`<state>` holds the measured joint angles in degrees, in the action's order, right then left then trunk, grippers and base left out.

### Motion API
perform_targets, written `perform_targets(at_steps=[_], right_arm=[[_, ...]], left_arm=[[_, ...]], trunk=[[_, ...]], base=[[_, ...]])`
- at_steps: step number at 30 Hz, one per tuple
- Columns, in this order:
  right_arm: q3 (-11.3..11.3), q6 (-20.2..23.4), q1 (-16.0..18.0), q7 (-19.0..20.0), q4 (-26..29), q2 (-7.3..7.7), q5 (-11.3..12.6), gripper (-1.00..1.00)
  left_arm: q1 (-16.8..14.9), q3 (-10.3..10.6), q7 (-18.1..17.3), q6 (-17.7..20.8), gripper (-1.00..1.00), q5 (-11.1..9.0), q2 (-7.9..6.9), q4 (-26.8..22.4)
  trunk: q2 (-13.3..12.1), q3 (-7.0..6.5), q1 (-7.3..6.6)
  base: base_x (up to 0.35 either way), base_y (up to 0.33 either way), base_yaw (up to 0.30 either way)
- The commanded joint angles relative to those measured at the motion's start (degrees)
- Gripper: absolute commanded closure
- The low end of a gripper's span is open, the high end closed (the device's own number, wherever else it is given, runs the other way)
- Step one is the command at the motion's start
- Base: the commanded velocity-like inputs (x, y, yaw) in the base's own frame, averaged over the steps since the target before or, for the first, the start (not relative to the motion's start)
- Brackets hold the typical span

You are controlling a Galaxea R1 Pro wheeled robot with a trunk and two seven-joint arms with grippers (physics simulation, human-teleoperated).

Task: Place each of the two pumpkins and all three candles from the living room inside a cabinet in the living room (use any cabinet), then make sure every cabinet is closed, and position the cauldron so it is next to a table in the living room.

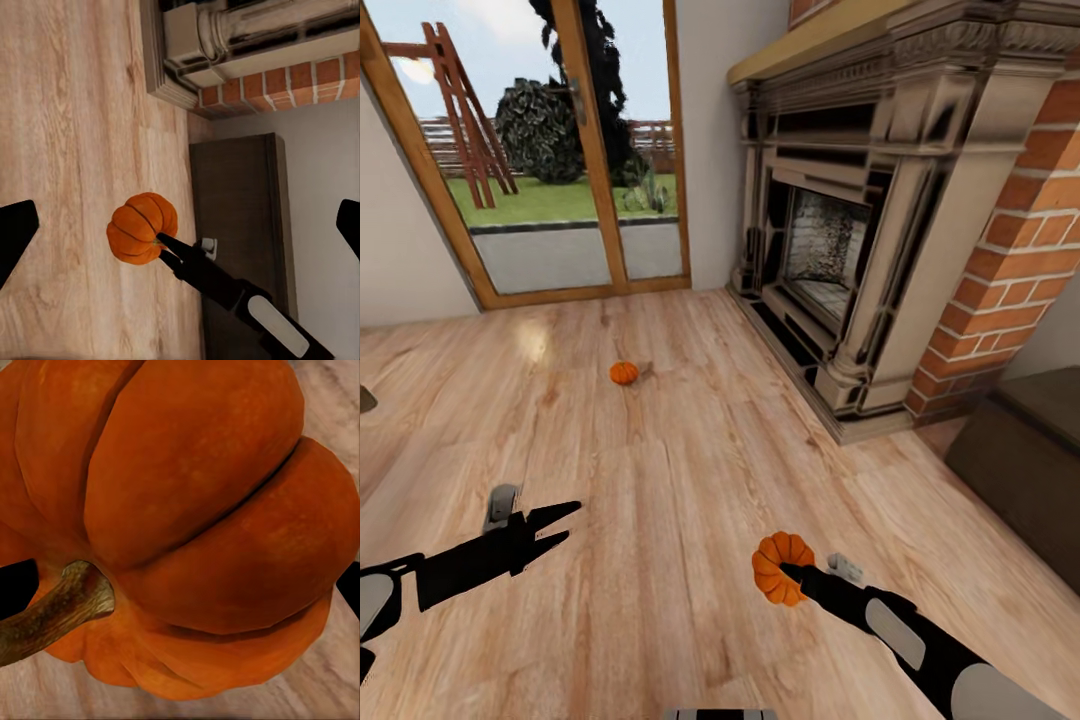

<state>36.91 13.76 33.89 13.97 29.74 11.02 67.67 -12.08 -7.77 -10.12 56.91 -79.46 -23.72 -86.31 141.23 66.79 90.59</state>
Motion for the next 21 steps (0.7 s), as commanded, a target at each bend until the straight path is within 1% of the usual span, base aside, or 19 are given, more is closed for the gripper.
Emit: perform_targets(at_steps=[1, 6, 9, 12, 15, 17, 18, 21], right_arm=[[0.26, 0.19, 0.07, -0.11, 0.11, 0.10, 0.23, 1.00], [0.27, 0.37, 0.12, -0.06, 0.22, 0.21, -0.05, 1.00], [0.27, 0.32, 0.13, 0.14, 0.27, 0.25, -0.08, 1.00], [0.37, 0.37, 0.13, 0.76, 0.51, 0.44, -0.08, 1.00], [0.45, 0.39, 0.13, 3.25, 0.70, 0.55, -0.14, 1.00], [0.45, 0.44, 0.13, 5.08, 0.68, 0.56, -0.27, 1.00], [0.45, 0.52, 0.13, 5.26, 0.61, 0.52, -0.53, 1.00], [0.67, -0.41, 1.11, 4.63, 1.10, -0.49, -0.27, 1.00]], left_arm=[[-0.05, -0.05, -0.52, 0.22, -1.00, 0.52, -0.19, 0.05], [-0.12, -0.02, -0.37, 0.16, -1.00, 0.52, -0.50, 0.11], [-1.48, 0.02, 0.08, 0.00, -1.00, 0.70, -0.69, 0.29], [-2.15, 0.20, 1.99, -0.10, -1.00, 0.79, -0.68, 1.55], [-2.40, 0.51, 4.75, -0.12, -1.00, 0.78, -0.22, 2.14], [-2.47, 0.90, 5.77, -0.13, -1.00, 0.76, -0.01, 1.94], [-2.49, 0.97, 5.93, -0.13, -1.00, 0.68, 0.02, 1.85], [-1.53, 0.03, 5.74, -0.21, -1.00, -0.19, -0.95, 2.84]], trunk=[[0.02, 0.10, -0.01], [0.02, 0.36, -0.01], [0.02, 0.41, -0.01], [0.02, 0.42, -0.01], [0.02, 0.42, -0.01], [0.02, 0.42, -0.01], [0.02, 0.42, -0.01], [0.02, 0.42, -0.01]], base=[[0.000, 0.000, 0.210], [0.000, 0.000, 0.197], [0.000, 0.000, 0.054], [0.000, 0.000, 0.014], [0.000, 0.000, 0.004], [0.000, 0.000, 0.001], [0.000, 0.000, 0.000], [0.289, 0.000, 0.000]])
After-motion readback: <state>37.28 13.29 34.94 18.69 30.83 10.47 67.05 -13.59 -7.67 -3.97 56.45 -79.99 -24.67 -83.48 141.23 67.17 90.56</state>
